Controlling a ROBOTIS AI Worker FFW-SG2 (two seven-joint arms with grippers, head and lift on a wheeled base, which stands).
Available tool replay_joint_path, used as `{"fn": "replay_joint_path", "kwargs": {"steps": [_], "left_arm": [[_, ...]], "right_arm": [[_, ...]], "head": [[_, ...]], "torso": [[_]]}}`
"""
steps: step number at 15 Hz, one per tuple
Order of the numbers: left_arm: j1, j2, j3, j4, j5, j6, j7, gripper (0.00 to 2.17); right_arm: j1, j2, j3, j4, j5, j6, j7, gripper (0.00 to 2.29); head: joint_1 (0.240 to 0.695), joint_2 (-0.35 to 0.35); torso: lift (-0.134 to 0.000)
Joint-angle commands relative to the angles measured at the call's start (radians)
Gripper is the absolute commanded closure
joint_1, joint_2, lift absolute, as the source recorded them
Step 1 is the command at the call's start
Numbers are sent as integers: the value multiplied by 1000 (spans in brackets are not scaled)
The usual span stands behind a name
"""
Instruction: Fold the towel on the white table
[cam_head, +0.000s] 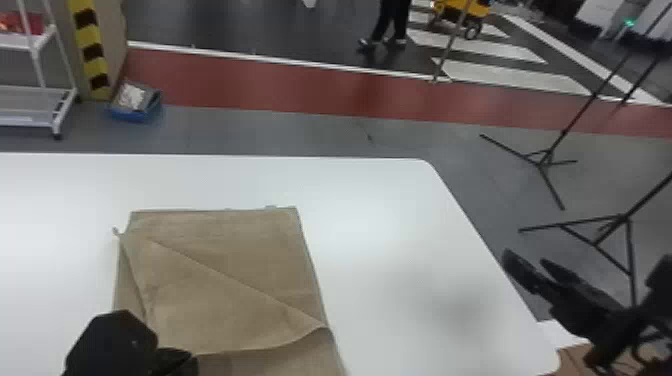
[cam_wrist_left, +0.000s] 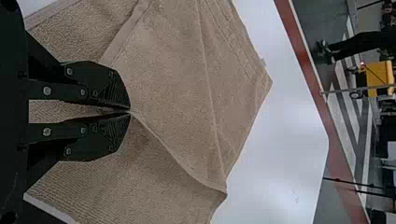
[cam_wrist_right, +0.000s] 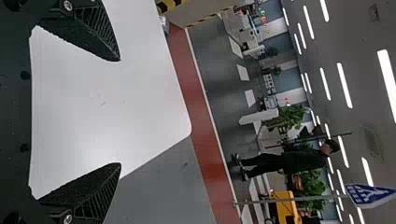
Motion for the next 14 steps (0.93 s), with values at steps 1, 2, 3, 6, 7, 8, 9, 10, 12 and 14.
{"fn": "replay_joint_path", "kwargs": {"steps": [1, 2, 3, 6, 7, 8, 9, 10, 12, 14], "left_arm": [[5, 6, -4, -42, 24, 0, 10, 1001], [6, 19, -8, -59, 30, 3, 10, 1001], [6, 32, -10, -68, 38, 3, 12, 1001], [2, 76, 4, -69, 87, 3, 19, 998], [3, 82, 8, -69, 99, 3, 19, 998], [3, 91, 18, -69, 114, 3, 22, 998], [0, 102, 18, -69, 125, 3, 22, 998], [-3, 107, 21, -68, 133, 3, 22, 998], [-5, 113, 21, -66, 144, 3, 22, 998], [-18, 127, 19, -57, 165, 3, 22, 998]], "right_arm": [[-74, -20, 128, -17, 136, 100, 0, 73], [-113, -44, 215, -17, 217, 122, 0, 73], [-148, -67, 304, -14, 302, 131, 0, 73], [-275, -93, 511, 32, 517, 146, 26, 73], [-341, -80, 574, 64, 595, 156, 63, 73], [-398, -50, 626, 109, 673, 168, 86, 73], [-453, -20, 682, 156, 722, 192, 98, 73], [-501, 1, 726, 215, 736, 199, 98, 76], [-597, 65, 791, 379, 751, 196, 98, 76], [-649, 116, 807, 502, 751, 174, 106, 83]], "head": [[695, -350], [695, -350], [695, -350], [695, -350], [695, -350], [695, -350], [695, -325], [695, -299], [695, -218], [695, -161]], "torso": [[-126], [-126], [-126], [-126], [-126], [-126], [-126], [-126], [-126], [-126]]}}
